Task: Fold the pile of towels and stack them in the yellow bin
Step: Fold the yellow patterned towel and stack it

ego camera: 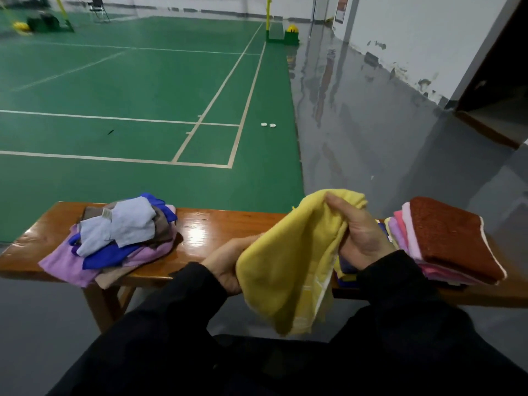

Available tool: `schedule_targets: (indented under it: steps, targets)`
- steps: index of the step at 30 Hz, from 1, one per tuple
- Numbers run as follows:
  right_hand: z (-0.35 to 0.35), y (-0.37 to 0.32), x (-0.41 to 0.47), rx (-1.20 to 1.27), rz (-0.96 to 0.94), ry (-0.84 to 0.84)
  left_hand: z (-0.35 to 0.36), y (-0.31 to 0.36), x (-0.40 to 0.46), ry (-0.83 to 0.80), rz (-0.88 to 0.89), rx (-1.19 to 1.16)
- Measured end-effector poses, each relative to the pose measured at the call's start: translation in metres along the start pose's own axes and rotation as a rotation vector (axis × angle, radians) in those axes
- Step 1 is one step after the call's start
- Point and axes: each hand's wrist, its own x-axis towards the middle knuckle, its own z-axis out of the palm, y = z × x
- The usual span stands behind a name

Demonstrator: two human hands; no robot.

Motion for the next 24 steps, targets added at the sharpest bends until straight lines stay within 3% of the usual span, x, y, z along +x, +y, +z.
schedule_targets:
  steps: [6, 9, 12, 15, 18, 20, 21, 24]
  targets:
    - [-0.009, -0.049, -0.002, -0.059, -0.085, 0.099, 0.003, 0.067, -0.015, 0.102, 0.410, -0.022]
    - [-0.006, -0.065, -0.005, -0.055, -0.175, 0.130, 0.009, 0.095, -0.020, 0.123, 0.454, -0.057]
    - [0.001, -0.072, -0.003, 0.069, -0.137, 0.102, 0.009, 0.104, -0.023, 0.095, 0.475, -0.134]
    - [0.001, -0.079, 0.003, 0.081, -0.160, 0.118, -0.002, 0.110, -0.022, 0.104, 0.564, -0.016]
    - [-0.003, -0.084, 0.012, 0.006, -0.227, 0.138, -0.010, 0.122, -0.015, 0.571, 0.823, 0.504]
    - [-0.003, -0.083, 0.017, -0.034, -0.256, 0.157, -0.016, 0.128, -0.010, 0.860, 0.878, 0.806]
    - [-0.003, -0.082, 0.019, -0.037, -0.264, 0.176, -0.016, 0.130, -0.012, 0.831, 0.812, 0.729]
    - [-0.002, -0.079, 0.023, 0.043, -0.246, 0.158, -0.018, 0.122, -0.022, 0.140, 0.463, 0.217]
